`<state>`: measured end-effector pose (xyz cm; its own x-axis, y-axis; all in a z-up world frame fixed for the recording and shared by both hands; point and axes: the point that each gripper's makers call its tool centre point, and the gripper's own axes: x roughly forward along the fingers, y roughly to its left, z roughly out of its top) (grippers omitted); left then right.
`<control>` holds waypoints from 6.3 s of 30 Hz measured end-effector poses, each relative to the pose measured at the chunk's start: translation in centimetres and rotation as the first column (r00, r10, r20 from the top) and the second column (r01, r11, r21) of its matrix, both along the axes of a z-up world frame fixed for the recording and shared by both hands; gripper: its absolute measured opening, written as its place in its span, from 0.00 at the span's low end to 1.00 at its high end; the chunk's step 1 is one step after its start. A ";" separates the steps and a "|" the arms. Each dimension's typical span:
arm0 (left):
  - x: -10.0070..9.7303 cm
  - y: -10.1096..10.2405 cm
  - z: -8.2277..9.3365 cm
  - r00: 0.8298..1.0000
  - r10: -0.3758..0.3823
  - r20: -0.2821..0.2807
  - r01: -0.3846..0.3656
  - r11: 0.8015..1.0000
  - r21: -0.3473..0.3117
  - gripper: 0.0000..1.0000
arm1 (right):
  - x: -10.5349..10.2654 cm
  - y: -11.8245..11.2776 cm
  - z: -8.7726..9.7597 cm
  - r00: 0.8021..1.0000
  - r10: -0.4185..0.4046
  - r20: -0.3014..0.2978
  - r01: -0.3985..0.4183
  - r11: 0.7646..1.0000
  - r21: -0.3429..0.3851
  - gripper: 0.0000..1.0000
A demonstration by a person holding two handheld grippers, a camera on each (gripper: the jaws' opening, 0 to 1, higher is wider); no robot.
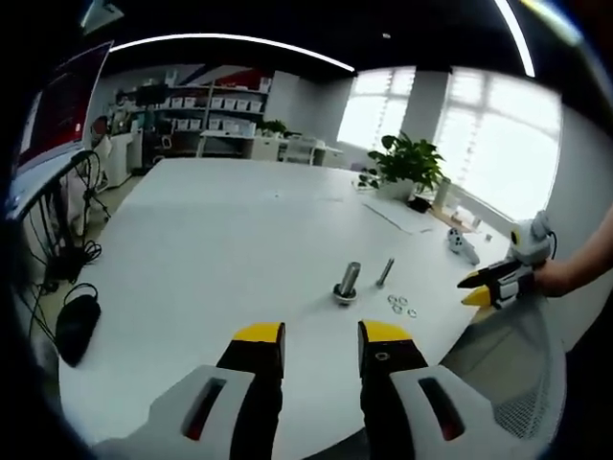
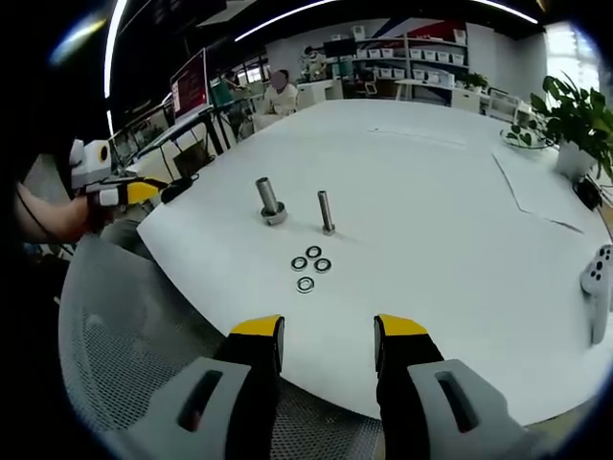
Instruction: Place the washer onto the threaded stud by aligning its center hole with the stud, sliding it down to the base, and recovering from edge contact or off-axis alignment until the washer reaches the visible bottom stop.
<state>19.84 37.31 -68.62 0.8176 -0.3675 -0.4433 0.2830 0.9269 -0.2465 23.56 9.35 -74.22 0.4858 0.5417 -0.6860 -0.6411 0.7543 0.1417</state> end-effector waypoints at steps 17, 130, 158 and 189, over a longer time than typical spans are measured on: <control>0.1 -0.4 -0.9 1.000 -0.005 0.005 0.005 1.000 0.021 0.29 | 0.1 0.0 -0.3 1.000 -0.002 -0.009 0.002 1.000 -0.007 0.41; -0.4 -1.6 -2.2 0.996 -0.081 -0.025 0.083 0.995 0.064 0.32 | 2.1 6.7 -5.9 0.882 0.432 -0.189 -0.471 0.807 -0.356 0.21; -0.5 -1.5 -2.1 0.996 -0.086 -0.020 0.087 0.993 0.076 0.32 | 1.7 7.2 -5.9 0.754 0.579 -0.310 -0.652 0.604 -0.458 0.17; -0.5 -1.8 -2.2 0.995 -0.093 -0.023 0.094 0.993 0.071 0.32 | 1.7 7.3 -6.2 0.703 0.579 -0.413 -0.700 0.463 -0.543 0.16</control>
<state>19.38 35.56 -70.82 0.7723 -0.4082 -0.4867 0.3649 0.9123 -0.1861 25.24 16.62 -80.45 0.0469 0.0721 -0.9963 -0.9965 0.0731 -0.0416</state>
